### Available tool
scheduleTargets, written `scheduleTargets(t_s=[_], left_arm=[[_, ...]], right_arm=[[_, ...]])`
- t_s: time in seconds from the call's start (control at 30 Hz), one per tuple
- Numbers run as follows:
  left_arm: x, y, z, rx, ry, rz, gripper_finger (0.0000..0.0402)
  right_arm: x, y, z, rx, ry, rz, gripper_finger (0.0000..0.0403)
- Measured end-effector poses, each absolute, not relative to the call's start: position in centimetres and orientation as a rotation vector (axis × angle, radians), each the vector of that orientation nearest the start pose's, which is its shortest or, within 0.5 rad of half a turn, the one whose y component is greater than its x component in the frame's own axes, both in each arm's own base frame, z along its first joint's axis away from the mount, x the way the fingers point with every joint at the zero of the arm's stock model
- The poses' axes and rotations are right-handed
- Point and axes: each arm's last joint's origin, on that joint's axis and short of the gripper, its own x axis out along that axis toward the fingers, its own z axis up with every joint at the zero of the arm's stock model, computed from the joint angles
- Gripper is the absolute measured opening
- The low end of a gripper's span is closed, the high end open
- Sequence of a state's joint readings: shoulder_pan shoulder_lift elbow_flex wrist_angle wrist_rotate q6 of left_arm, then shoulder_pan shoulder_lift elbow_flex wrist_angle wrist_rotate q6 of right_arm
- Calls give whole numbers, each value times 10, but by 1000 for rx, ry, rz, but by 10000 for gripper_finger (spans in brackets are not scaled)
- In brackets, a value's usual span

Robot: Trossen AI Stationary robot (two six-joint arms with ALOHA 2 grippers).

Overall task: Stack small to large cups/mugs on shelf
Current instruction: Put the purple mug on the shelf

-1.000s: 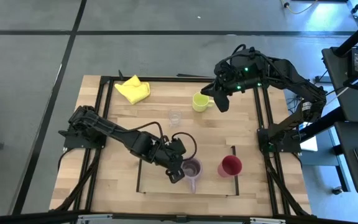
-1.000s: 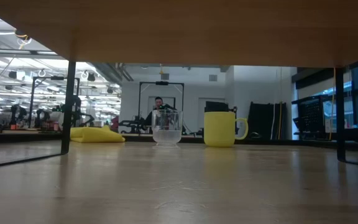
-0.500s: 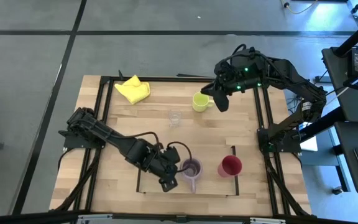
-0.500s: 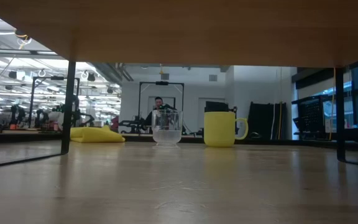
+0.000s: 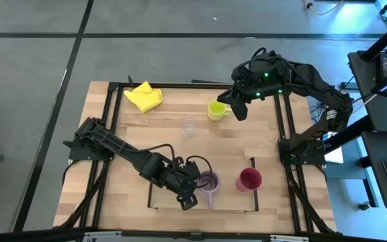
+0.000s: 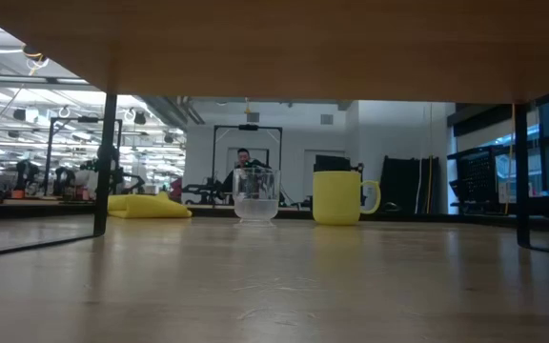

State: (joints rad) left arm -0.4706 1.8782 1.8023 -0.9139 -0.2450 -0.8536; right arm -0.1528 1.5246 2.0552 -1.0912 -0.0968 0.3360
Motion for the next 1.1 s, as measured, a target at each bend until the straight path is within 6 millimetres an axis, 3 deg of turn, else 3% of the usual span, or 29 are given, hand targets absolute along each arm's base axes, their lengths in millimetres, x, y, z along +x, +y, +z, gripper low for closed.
scheduleTargets(t_s=[0.13, 0.73, 1.1], left_arm=[[365, -177, 309, -419, 945, 193, 1], [381, -164, 317, -420, 846, 137, 1], [391, -170, 300, -411, 882, 101, 2]], right_arm=[[268, -38, 492, 397, 543, -145, 53], [268, -38, 492, 418, 543, -149, 53], [268, -38, 492, 418, 542, -150, 53]])
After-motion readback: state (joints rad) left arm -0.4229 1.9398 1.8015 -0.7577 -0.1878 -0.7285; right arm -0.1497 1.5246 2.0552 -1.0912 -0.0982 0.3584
